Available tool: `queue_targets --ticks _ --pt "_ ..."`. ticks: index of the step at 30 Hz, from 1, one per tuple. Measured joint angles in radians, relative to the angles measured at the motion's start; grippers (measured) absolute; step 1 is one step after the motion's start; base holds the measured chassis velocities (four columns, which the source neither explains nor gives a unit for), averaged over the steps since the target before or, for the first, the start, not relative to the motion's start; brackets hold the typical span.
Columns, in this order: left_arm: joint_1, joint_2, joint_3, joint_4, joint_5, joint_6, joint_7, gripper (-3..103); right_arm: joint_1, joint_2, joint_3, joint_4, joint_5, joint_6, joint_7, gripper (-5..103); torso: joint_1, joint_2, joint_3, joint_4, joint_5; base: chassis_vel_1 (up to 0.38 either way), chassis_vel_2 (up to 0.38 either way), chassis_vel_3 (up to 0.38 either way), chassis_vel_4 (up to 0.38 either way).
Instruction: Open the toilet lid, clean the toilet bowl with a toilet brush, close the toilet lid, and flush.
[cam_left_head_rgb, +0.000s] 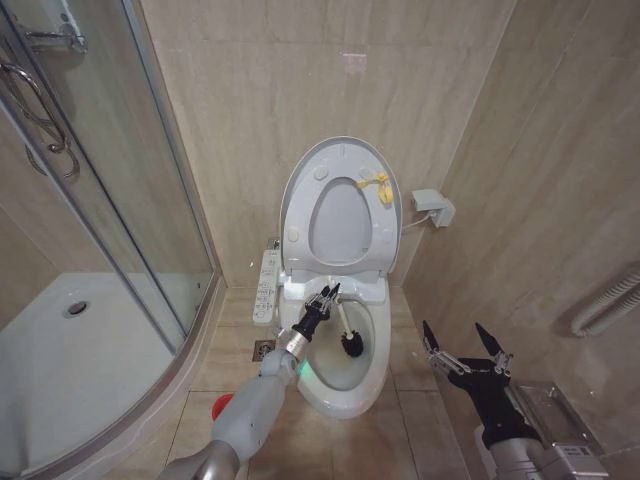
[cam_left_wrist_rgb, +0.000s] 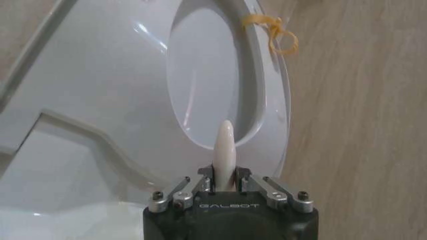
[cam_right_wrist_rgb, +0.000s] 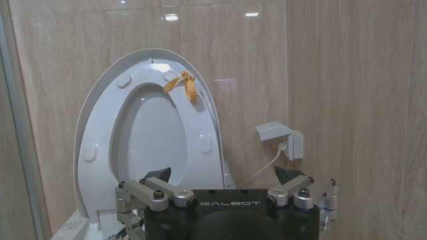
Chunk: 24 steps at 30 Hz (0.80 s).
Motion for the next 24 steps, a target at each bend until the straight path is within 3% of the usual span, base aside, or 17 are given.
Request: queue_targets --ticks 3,4,7,9,12,16,19,23,24 --pt "-0.005 0.002 -0.035 0.045 0.135 -0.045 0.043 20 0.000 0.000 0.000 0.000 0.000 0.000 0.000 100 0.000 0.000 0.000 0.0001 0.0001 0.000 0.000 0.000 0.000" --pt "-0.005 0.002 -0.035 0.045 0.135 -0.045 0.043 20 0.000 0.000 0.000 0.000 0.000 0.000 0.000 100 0.000 0.000 0.000 0.0001 0.0001 0.000 0.000 0.000 0.000" --pt "-0.010 0.007 -0.059 0.068 0.244 -0.086 0.067 20 0.000 0.000 0.000 0.000 0.000 0.000 0.000 100 0.000 0.000 0.000 0.0002 0.0000 0.000 0.000 0.000 0.000" --pt "-0.013 0.007 -0.061 0.069 0.261 -0.093 0.068 20 0.000 0.000 0.000 0.000 0.000 0.000 0.000 100 0.000 0.000 0.000 0.0002 -0.0001 0.000 0.000 0.000 0.000" --pt "-0.021 0.000 -0.057 0.069 0.247 -0.097 0.060 20 0.000 0.000 0.000 0.000 0.000 0.000 0.000 100 0.000 0.000 0.000 0.0002 0.0001 0.000 0.000 0.000 0.000" --pt "-0.050 -0.038 -0.060 0.093 0.160 -0.135 -0.009 20 0.000 0.000 0.000 0.000 0.000 0.000 0.000 100 0.000 0.000 0.000 -0.0009 -0.0001 0.000 0.000 0.000 0.000" --pt "-0.052 -0.039 -0.059 0.096 0.122 -0.135 -0.023 20 0.000 0.000 0.000 0.000 0.000 0.000 0.000 100 0.000 0.000 0.000 -0.0001 0.0003 0.000 0.000 0.000 0.000" --pt "-0.038 -0.039 -0.041 0.069 0.039 -0.091 -0.033 20 0.000 0.000 0.000 0.000 0.000 0.000 0.000 100 0.000 0.000 0.000 0.0003 0.0003 0.000 0.000 0.000 0.000" --pt "-0.024 -0.039 -0.022 0.044 -0.014 -0.063 -0.042 20 0.000 0.000 0.000 0.000 0.000 0.000 0.000 100 0.000 0.000 0.000 0.0003 0.0001 0.000 0.000 0.000 0.000"
